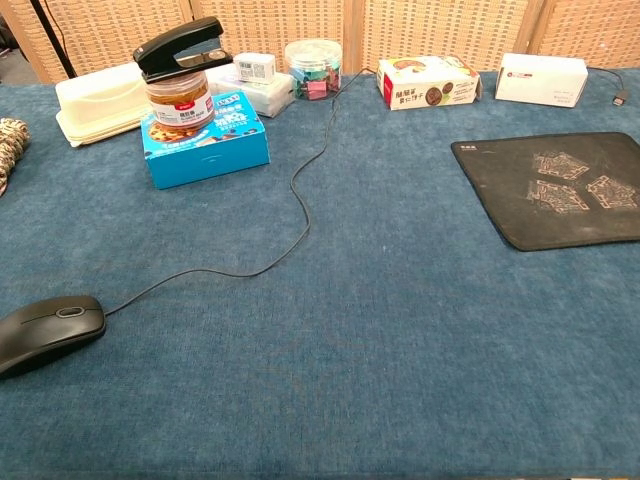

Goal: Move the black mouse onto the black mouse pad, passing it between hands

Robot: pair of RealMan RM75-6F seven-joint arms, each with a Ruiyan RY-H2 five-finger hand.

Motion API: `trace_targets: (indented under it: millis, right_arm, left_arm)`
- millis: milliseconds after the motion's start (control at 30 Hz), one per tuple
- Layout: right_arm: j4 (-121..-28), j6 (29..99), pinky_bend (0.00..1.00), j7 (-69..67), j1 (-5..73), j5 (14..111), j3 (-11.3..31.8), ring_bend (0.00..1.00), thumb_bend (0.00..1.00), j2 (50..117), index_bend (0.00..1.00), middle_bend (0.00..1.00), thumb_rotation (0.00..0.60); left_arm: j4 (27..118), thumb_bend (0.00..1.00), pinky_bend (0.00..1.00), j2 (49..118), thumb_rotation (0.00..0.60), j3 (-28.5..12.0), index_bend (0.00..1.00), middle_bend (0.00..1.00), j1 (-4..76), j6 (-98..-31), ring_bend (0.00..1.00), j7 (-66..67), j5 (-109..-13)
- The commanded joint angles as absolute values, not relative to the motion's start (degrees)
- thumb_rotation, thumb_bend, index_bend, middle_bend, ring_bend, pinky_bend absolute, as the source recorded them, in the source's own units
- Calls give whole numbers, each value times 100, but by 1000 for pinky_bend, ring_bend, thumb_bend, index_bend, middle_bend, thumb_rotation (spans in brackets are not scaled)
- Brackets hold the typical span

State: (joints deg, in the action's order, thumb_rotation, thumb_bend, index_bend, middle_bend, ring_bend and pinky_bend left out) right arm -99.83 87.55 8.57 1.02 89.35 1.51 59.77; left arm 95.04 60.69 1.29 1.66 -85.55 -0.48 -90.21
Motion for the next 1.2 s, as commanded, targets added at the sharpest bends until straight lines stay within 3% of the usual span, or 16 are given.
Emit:
trace_targets:
  millis: [33,267,533,1000,1100,1200]
  right_arm:
    - [-9977,8733,0,843,104,8913,150,0,0,5970,0,0,600]
    - [-9986,8782,0,747,81,8930,152,0,0,5927,0,0,600]
    - [-10019,8875,0,504,41,8904,196,0,0,5813,0,0,600]
    - [-10010,8825,0,351,60,8893,207,0,0,5752,0,0,600]
    - [-10007,8798,0,355,68,8878,206,0,0,5754,0,0,600]
    - [-10004,8792,0,348,70,8876,206,0,0,5752,0,0,600]
  left_arm:
    - [9495,0,0,6092,600,216,0,0,263,-8385,0,71,-9135]
    - [9312,0,0,6357,600,368,0,0,475,-8073,0,256,-9482]
    - [9372,0,0,6931,600,561,0,0,919,-7036,0,589,-9450]
    - [9513,0,3,7684,600,303,0,0,1159,-6652,0,1249,-8827]
    - [9497,0,95,7915,600,206,0,0,1201,-6622,4,1347,-8641]
    - [9486,3,241,8039,600,176,2,19,1227,-6607,85,1295,-8552]
